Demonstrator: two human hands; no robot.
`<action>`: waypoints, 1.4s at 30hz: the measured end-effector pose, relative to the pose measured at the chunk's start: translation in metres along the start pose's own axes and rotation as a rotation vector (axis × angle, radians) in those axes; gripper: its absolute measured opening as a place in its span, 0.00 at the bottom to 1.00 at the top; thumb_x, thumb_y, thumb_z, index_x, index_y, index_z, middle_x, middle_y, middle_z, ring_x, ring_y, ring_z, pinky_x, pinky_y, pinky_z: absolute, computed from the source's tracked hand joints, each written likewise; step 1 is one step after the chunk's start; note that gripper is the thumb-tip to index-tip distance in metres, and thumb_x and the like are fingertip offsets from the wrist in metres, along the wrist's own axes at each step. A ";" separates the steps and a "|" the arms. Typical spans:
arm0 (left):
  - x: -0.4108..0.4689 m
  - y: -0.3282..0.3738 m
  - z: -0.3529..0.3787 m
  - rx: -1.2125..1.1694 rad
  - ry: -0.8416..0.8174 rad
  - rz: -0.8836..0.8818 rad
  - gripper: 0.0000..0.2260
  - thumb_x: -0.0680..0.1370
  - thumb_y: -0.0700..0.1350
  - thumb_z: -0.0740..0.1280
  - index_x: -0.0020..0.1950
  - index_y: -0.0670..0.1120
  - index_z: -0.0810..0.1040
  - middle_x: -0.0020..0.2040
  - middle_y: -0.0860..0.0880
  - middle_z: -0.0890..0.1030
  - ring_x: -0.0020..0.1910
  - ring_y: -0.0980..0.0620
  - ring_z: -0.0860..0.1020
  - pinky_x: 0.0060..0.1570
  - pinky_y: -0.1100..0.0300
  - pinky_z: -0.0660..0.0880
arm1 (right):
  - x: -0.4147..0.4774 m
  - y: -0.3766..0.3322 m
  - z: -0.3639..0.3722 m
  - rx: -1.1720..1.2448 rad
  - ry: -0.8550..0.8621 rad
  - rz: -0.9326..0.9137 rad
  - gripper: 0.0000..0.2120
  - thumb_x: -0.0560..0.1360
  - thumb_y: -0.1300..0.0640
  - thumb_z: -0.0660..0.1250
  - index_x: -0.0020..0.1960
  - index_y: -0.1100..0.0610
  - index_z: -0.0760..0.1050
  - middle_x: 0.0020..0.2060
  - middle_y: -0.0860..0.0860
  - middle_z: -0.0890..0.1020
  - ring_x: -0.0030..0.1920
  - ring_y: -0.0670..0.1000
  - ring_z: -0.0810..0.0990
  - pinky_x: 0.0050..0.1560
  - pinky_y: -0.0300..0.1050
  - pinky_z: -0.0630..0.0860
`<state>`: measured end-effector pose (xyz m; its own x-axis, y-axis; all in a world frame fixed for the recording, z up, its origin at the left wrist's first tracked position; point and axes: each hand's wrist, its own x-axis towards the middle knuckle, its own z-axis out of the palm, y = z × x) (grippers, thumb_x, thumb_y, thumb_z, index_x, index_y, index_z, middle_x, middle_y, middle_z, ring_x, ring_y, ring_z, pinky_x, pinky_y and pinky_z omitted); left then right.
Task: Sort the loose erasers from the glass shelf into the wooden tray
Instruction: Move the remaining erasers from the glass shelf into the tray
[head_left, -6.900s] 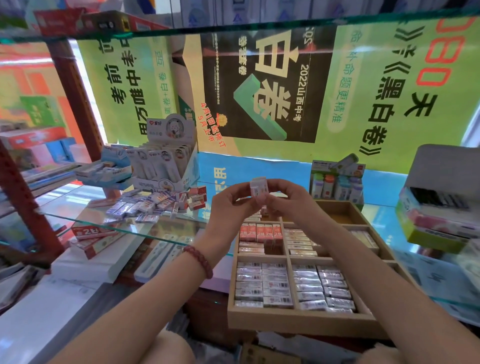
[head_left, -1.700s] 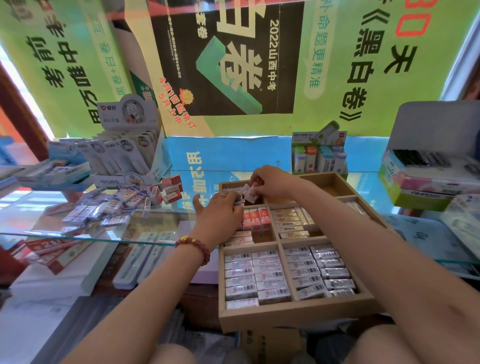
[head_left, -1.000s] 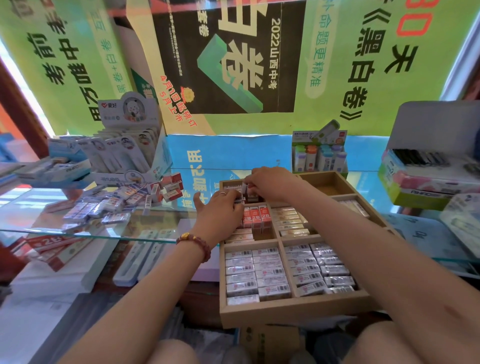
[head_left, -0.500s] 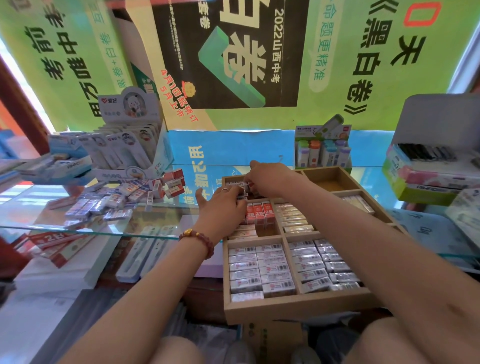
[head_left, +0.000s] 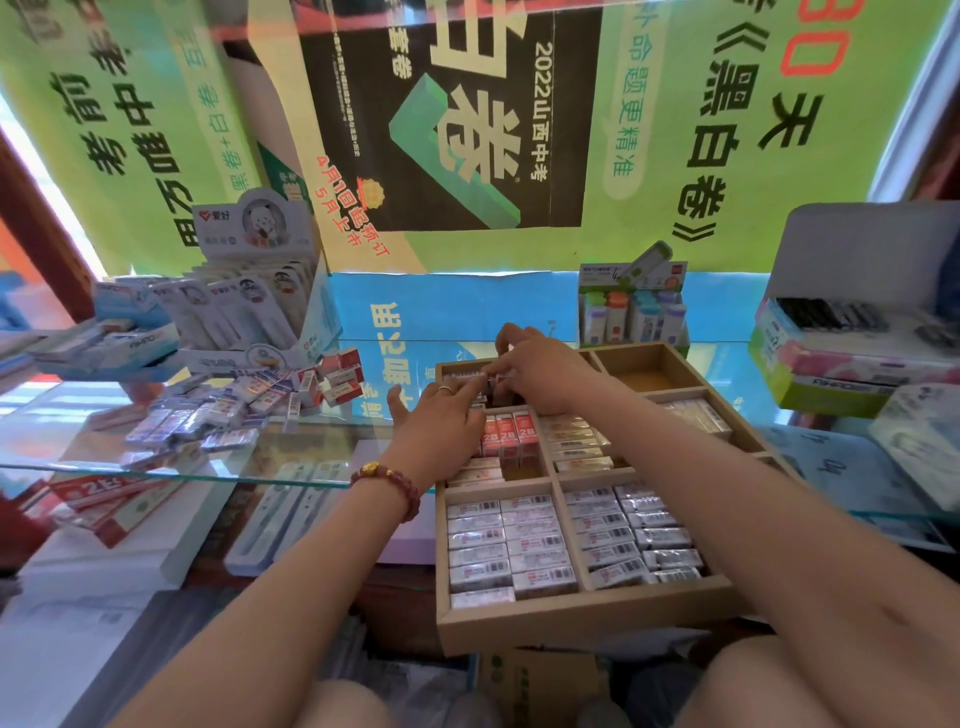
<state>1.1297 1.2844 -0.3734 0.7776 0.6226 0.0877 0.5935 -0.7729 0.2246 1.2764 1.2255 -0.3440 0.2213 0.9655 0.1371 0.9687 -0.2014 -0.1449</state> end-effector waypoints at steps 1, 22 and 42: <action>0.000 0.000 0.000 0.010 -0.008 0.006 0.23 0.81 0.48 0.47 0.76 0.58 0.54 0.74 0.48 0.62 0.73 0.50 0.58 0.69 0.36 0.37 | -0.001 0.002 -0.005 0.074 -0.007 0.009 0.13 0.79 0.55 0.62 0.61 0.53 0.79 0.55 0.50 0.71 0.50 0.49 0.71 0.48 0.45 0.69; 0.003 0.005 -0.001 -0.074 0.058 -0.051 0.21 0.78 0.45 0.52 0.72 0.52 0.59 0.69 0.48 0.69 0.70 0.49 0.61 0.70 0.39 0.40 | -0.002 0.005 0.002 0.428 0.150 0.227 0.06 0.73 0.57 0.71 0.50 0.56 0.80 0.38 0.44 0.71 0.39 0.44 0.70 0.41 0.39 0.68; 0.003 -0.003 0.003 -0.200 0.107 -0.038 0.21 0.78 0.44 0.52 0.70 0.59 0.60 0.64 0.49 0.74 0.68 0.49 0.65 0.70 0.39 0.39 | -0.004 -0.002 -0.020 -0.100 -0.011 0.077 0.06 0.77 0.56 0.61 0.53 0.55 0.68 0.45 0.52 0.77 0.44 0.52 0.75 0.43 0.47 0.72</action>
<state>1.1308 1.2881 -0.3766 0.7229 0.6683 0.1756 0.5604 -0.7157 0.4169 1.2757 1.2190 -0.3251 0.2943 0.9483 0.1185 0.9555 -0.2896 -0.0556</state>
